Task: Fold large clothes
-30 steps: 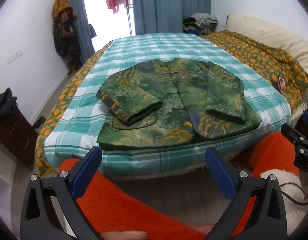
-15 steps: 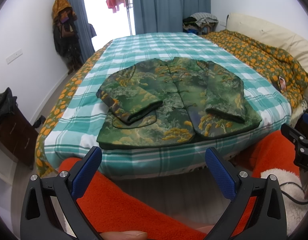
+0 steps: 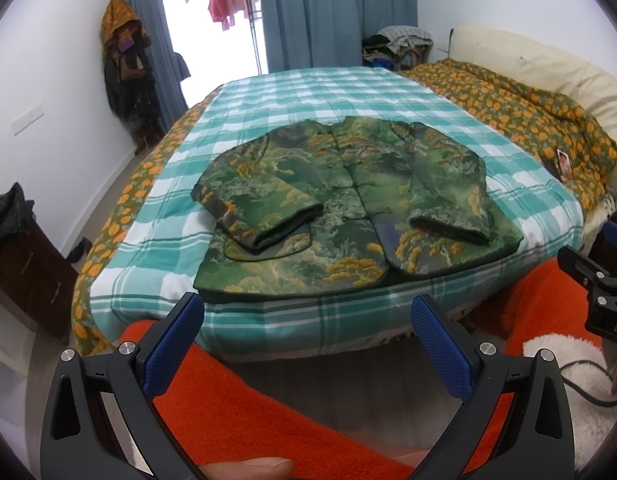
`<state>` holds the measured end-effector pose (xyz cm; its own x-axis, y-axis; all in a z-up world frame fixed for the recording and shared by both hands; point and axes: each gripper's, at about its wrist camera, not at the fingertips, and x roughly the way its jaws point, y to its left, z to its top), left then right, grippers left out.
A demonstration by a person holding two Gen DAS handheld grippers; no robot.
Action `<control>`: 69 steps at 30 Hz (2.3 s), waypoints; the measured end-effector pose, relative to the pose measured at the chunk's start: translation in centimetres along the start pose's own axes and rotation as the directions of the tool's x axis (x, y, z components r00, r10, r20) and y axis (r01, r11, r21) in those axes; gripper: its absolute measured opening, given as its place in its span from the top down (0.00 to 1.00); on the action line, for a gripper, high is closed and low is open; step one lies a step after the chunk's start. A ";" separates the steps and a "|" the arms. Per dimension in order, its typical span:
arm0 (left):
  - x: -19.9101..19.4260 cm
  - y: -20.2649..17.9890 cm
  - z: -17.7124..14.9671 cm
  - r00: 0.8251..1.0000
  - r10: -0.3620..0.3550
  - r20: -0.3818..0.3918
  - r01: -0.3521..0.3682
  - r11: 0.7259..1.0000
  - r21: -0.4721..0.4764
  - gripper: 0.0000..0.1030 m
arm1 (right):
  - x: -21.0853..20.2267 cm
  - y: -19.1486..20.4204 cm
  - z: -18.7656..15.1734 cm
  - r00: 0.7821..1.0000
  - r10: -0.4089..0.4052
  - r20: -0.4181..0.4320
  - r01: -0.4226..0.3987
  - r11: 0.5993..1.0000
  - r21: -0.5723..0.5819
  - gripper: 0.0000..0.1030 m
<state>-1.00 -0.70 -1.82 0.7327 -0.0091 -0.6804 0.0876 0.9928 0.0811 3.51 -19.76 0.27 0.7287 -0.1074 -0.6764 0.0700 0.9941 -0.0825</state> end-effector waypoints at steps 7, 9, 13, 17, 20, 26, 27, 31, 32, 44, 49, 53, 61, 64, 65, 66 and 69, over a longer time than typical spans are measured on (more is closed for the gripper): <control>-0.1 -0.2 0.6 1.000 -0.025 -0.005 0.025 1.000 0.011 0.00 | -0.2 0.1 0.1 1.000 0.009 -0.001 -0.009 1.000 -0.003 0.01; -0.2 -0.2 0.6 1.000 -0.031 -0.004 0.031 0.999 0.011 0.00 | -0.2 0.2 0.1 1.000 0.010 -0.002 -0.010 1.000 -0.004 0.01; -0.1 -0.2 0.9 0.999 -0.039 -0.007 0.039 0.999 0.016 0.00 | -0.2 0.2 0.1 1.000 0.009 -0.002 -0.009 1.000 -0.003 0.01; -0.2 -0.4 1.0 0.999 -0.048 -0.007 0.048 0.999 0.026 0.00 | -0.2 0.2 0.1 1.000 0.011 -0.003 -0.011 1.000 -0.003 0.01; -0.3 -0.4 1.2 0.999 -0.049 0.000 0.049 0.998 0.025 0.00 | -0.2 0.4 0.2 1.000 0.013 -0.004 -0.013 1.000 -0.005 0.01; -0.2 -0.1 1.3 0.999 -0.039 -0.001 0.039 0.999 0.013 0.00 | -0.2 0.4 0.2 1.000 0.013 -0.005 -0.013 1.000 -0.001 0.01; -0.2 -0.1 1.3 0.999 -0.038 -0.002 0.038 0.999 0.013 0.00 | 0.0 0.5 0.3 1.000 0.014 -0.007 -0.014 1.000 0.000 0.01; -0.1 -0.1 1.3 0.999 -0.038 -0.001 0.038 0.999 0.013 0.00 | 0.1 0.6 0.3 1.000 0.015 -0.014 -0.015 1.000 0.010 0.01; -0.1 -0.1 1.3 0.999 -0.038 -0.002 0.038 0.999 0.013 0.00 | 0.2 0.6 0.3 1.000 0.015 -0.016 -0.015 1.000 0.011 0.01; 0.2 0.1 1.2 0.999 -0.032 -0.011 0.032 0.999 0.013 0.00 | 0.3 -0.3 0.3 1.000 0.012 -0.027 -0.011 1.000 0.014 0.01; 0.1 0.0 1.2 0.999 -0.031 -0.010 0.031 0.999 0.014 0.00 | 0.3 -0.5 0.3 1.000 0.008 -0.029 -0.008 1.000 0.010 0.01; 0.1 0.0 1.2 0.999 -0.031 -0.011 0.031 0.999 0.015 0.00 | 0.5 -0.5 0.4 0.999 0.001 -0.034 0.000 1.000 0.007 0.01; 0.2 0.2 1.1 0.999 -0.030 -0.013 0.030 0.999 0.015 0.00 | 0.5 -0.2 0.4 0.999 -0.020 -0.036 0.020 1.000 -0.002 0.01; 0.2 0.2 1.1 0.999 -0.030 -0.013 0.030 0.999 0.015 0.00 | 0.5 -0.1 0.5 0.999 -0.026 -0.036 0.026 1.000 -0.004 0.01; 0.2 0.2 1.1 0.999 -0.030 -0.013 0.031 0.999 0.015 0.00 | 0.5 -0.1 0.4 0.999 -0.027 -0.036 0.027 1.000 -0.005 0.01; 0.2 0.2 1.1 0.999 -0.030 -0.013 0.030 0.999 0.016 0.00 | 0.5 -0.1 0.4 0.999 -0.027 -0.037 0.027 1.000 -0.005 0.01; 0.3 0.2 0.9 0.999 -0.030 -0.015 0.030 0.999 0.016 0.00 | 0.4 -0.1 0.5 0.999 -0.028 -0.038 0.028 1.000 -0.005 0.01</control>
<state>-0.13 -0.59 -1.34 0.7196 -0.0366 -0.6935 0.1199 0.9902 0.0722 4.14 -19.95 0.33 0.6997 -0.1359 -0.7014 0.0870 0.9906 -0.1051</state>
